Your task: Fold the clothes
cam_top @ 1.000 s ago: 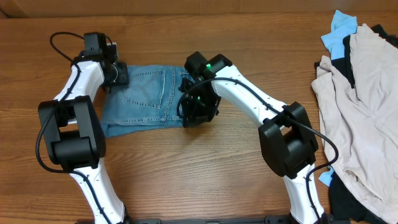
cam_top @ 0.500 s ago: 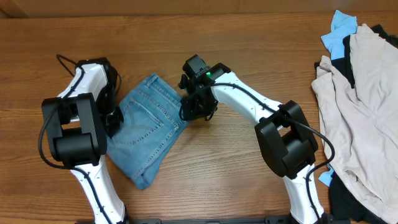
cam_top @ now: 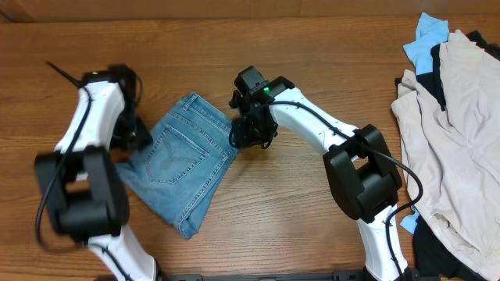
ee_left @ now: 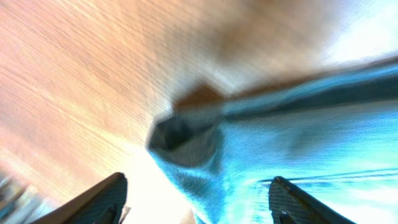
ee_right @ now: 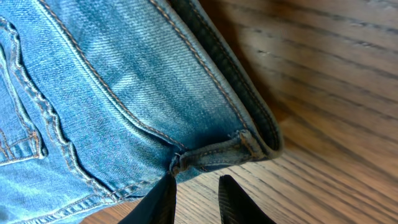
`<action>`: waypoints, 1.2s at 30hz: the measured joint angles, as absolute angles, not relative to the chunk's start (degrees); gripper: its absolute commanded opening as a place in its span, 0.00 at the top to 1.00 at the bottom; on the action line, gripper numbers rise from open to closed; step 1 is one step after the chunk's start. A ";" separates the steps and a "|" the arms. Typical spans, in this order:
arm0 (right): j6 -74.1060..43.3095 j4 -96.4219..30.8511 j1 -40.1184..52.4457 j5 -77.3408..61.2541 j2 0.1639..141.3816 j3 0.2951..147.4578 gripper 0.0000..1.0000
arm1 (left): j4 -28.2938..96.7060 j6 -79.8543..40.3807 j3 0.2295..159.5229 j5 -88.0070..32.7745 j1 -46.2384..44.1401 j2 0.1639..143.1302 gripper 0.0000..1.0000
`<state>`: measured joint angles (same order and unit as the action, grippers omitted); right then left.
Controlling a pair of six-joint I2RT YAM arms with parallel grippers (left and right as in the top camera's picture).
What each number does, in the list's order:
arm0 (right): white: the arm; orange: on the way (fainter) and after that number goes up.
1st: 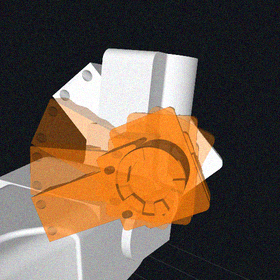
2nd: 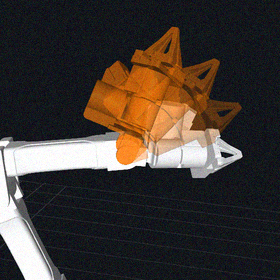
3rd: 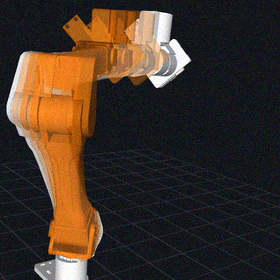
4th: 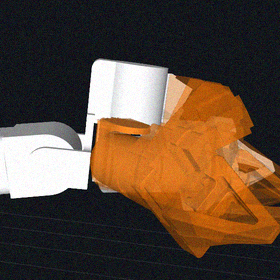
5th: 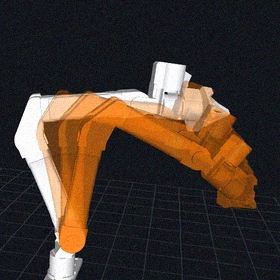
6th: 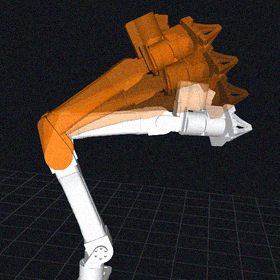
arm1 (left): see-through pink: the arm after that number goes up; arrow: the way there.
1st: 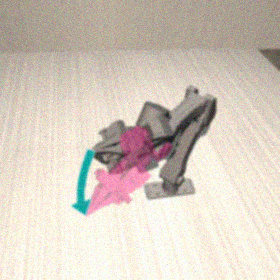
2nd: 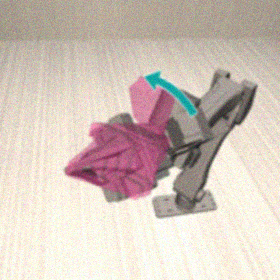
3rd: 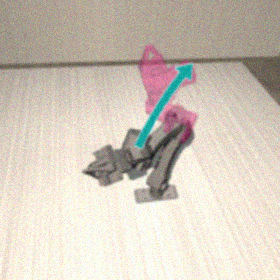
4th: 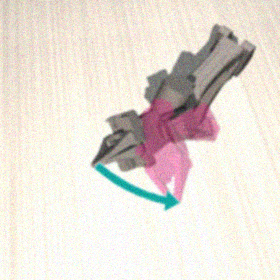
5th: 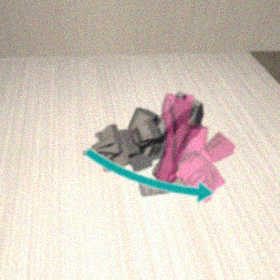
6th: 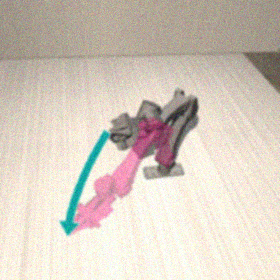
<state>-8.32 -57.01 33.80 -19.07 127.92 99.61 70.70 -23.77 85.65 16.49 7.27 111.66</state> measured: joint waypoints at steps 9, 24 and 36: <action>-8.32 -57.30 32.99 -16.71 127.92 98.98 0.74 | 49.76 -9.78 86.00 -3.20 7.49 106.08 0.08; -8.36 -57.69 32.64 -14.87 127.92 98.96 0.74 | 51.81 8.40 87.61 -22.00 7.90 122.63 0.75; -9.87 -60.82 30.87 -11.27 127.92 98.94 0.81 | 58.50 1.80 88.60 -22.94 10.55 124.68 0.96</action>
